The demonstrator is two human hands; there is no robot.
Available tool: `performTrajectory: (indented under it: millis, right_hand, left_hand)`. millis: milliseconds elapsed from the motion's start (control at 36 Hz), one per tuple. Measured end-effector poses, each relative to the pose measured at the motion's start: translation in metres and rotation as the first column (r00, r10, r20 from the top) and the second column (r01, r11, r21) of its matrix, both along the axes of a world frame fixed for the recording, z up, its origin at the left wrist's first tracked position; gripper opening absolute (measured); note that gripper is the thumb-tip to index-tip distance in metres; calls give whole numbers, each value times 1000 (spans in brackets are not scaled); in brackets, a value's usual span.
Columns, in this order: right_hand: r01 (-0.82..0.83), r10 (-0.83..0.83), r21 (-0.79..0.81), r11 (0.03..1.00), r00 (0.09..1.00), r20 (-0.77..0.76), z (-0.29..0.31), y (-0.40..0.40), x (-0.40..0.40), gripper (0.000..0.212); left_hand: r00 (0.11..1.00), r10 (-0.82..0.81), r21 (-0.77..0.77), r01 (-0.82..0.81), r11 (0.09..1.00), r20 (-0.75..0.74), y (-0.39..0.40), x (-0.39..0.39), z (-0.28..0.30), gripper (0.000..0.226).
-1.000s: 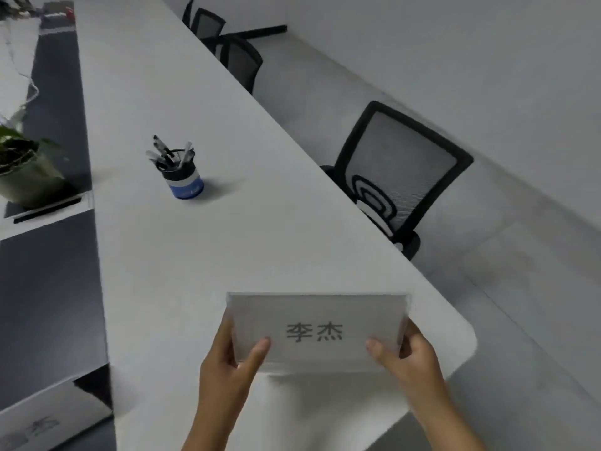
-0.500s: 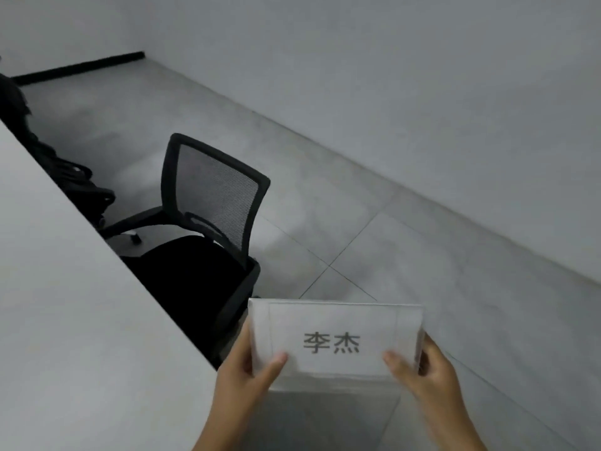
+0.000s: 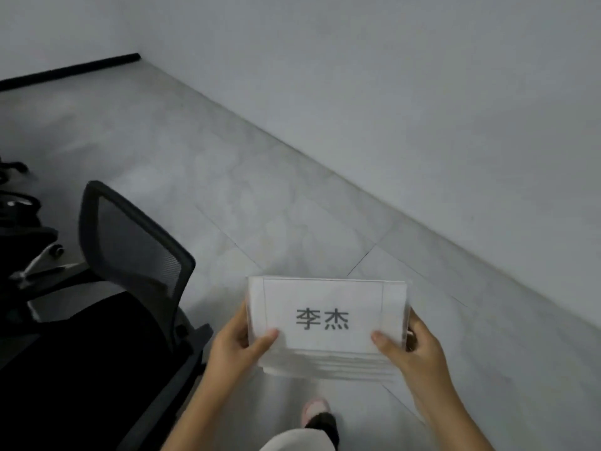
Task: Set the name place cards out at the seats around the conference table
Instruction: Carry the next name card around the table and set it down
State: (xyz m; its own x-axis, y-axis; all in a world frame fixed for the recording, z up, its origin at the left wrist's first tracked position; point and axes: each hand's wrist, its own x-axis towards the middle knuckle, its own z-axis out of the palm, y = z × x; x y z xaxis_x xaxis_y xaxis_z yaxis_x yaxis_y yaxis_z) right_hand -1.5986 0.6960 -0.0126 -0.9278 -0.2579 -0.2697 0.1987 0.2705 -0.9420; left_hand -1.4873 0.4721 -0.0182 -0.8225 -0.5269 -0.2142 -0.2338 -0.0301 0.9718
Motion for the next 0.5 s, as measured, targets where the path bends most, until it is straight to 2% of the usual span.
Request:
performTrajectory:
  millis: [83, 194, 361, 500]
  right_hand:
    - [10, -9, 13, 1000, 1000, -24, 16, -12, -67, 74]
    - [-8, 8, 9, 1000, 1000, -20, 24, -25, -149, 89]
    - [-140, 140, 15, 990, 989, -53, 12, -78, -285, 63]
    - [-374, 373, -3, 928, 926, -63, 8, -159, -388, 60]
  left_hand:
    - [1000, 14, 31, -13, 999, -28, -11, -69, 9, 72]
    - [995, 58, 36, -55, 998, -77, -19, -147, 13, 68]
    - [968, 221, 113, -208, 972, -120, -50, -250, 4, 73]
    - [891, 438, 93, -429, 898, -120, -98, -317, 2, 75]
